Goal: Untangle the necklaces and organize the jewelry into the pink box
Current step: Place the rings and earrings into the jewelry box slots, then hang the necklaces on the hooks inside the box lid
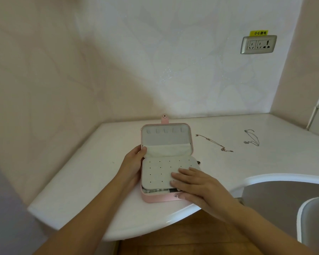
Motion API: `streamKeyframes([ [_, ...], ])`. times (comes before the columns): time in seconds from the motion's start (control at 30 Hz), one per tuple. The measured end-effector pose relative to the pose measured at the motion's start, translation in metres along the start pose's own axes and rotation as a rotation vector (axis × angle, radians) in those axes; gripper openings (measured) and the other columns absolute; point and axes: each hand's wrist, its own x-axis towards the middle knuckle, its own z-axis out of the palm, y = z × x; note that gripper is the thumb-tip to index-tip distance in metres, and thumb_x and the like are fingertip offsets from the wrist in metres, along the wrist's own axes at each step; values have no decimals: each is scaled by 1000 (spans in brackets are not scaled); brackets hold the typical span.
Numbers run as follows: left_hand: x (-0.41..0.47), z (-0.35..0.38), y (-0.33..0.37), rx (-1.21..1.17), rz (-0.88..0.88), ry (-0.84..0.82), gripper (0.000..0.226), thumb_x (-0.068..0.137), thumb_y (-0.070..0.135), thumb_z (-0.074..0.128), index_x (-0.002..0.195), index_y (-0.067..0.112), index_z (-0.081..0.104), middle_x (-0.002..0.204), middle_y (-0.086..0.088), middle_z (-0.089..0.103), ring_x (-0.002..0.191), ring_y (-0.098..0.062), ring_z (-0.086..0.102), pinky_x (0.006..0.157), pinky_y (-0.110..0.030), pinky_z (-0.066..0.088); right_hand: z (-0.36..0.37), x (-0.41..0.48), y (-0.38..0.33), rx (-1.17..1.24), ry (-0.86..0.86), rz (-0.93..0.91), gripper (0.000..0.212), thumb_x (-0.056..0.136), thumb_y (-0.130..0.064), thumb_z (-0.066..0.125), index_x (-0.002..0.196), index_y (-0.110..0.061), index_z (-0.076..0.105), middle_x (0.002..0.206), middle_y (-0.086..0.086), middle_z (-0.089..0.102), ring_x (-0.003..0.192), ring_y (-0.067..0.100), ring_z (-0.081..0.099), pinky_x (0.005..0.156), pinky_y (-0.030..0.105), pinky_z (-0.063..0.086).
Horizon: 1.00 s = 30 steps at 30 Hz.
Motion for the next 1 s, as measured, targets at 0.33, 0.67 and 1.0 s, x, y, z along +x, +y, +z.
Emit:
streamKeyframes([
  [0.33,-2,3,-4,163,83,22,26,97,14,51,120,26,49,98,-2,67,83,-16,68,58,-24,54,4,-4,-10,272,15,260,39,90,-64,39,128,-68,33,144,-39,29,144,-1,16,118,42,17],
  [0.67,-3,1,-9,195,100,-48,18,85,1,64,100,11,68,101,-10,72,97,-30,68,83,-41,56,-2,4,-13,348,2,408,56,66,-83,50,119,-66,46,139,-46,25,138,-13,13,108,4,10],
  [1.0,-10,6,-1,168,120,3,24,89,34,62,95,11,67,90,-4,74,79,-17,72,65,-28,57,-9,6,-20,440,-2,402,39,68,-72,61,104,-74,49,128,-47,41,130,-14,33,119,41,22],
])
